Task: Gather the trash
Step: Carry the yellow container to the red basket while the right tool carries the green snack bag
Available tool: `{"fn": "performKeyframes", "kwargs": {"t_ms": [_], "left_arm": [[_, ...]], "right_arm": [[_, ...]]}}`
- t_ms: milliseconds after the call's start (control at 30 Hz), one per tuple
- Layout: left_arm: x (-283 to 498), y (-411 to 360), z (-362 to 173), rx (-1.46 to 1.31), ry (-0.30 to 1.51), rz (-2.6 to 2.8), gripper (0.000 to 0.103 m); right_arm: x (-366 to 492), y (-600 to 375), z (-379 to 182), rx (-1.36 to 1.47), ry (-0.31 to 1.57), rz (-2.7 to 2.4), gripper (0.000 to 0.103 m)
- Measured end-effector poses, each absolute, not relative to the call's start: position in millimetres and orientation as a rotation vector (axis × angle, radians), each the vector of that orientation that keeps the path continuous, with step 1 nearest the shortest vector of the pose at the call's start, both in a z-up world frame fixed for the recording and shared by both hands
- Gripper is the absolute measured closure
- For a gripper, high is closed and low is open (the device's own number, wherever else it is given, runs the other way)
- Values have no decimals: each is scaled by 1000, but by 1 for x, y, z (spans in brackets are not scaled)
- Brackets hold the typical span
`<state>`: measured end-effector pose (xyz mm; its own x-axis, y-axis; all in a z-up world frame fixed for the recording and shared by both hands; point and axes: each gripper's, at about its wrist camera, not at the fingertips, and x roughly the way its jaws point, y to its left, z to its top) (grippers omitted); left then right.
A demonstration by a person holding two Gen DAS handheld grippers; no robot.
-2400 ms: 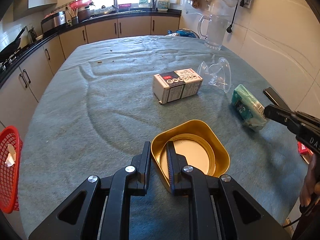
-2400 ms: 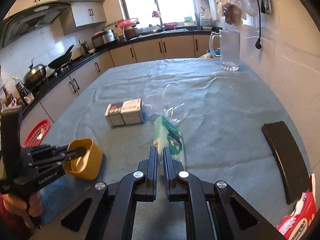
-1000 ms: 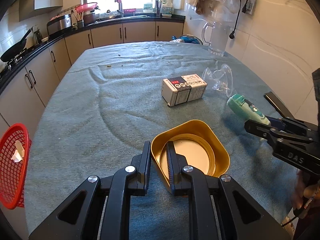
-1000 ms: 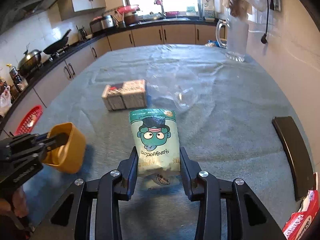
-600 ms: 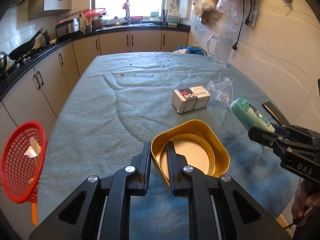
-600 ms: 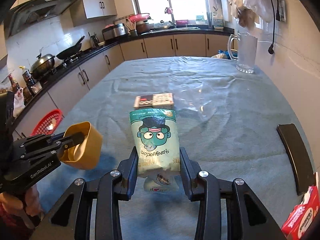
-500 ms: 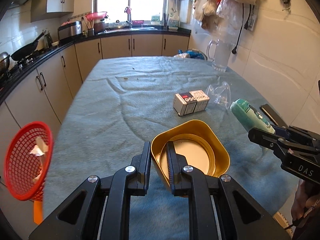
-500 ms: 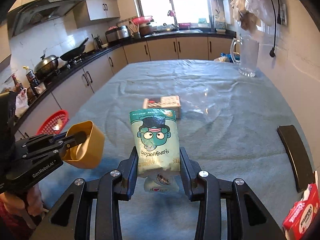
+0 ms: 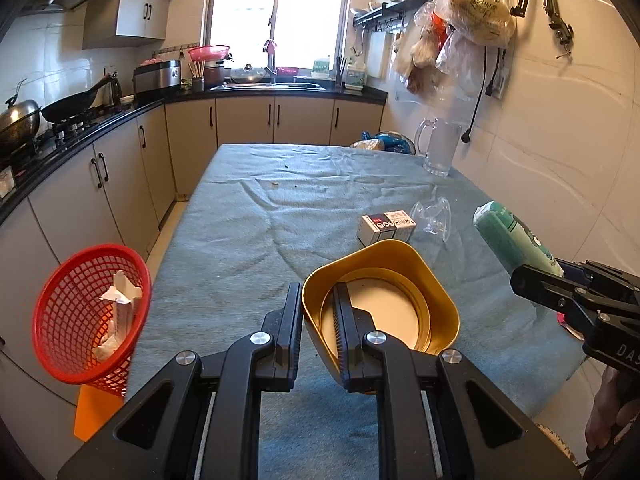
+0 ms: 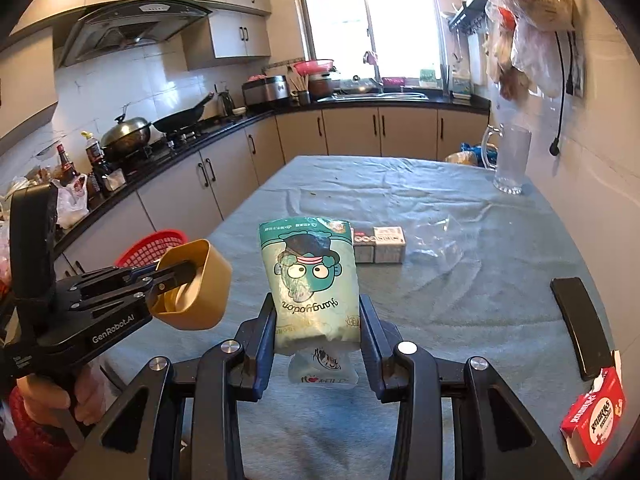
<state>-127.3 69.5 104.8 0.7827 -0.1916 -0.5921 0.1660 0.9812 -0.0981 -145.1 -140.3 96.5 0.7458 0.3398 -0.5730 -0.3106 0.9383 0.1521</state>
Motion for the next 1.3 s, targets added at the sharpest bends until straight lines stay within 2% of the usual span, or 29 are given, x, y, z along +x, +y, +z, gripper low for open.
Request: {"fn": "performKeyframes", "kwargs": {"t_ms": [600, 1300], "left_arm": [[-122, 108, 99, -74, 653, -81, 89], [-109, 239, 75, -191, 671, 165, 89]], "right_arm": [[-126, -113, 85, 52, 683, 463, 62], [-60, 11, 65, -19, 802, 640, 62]]}}
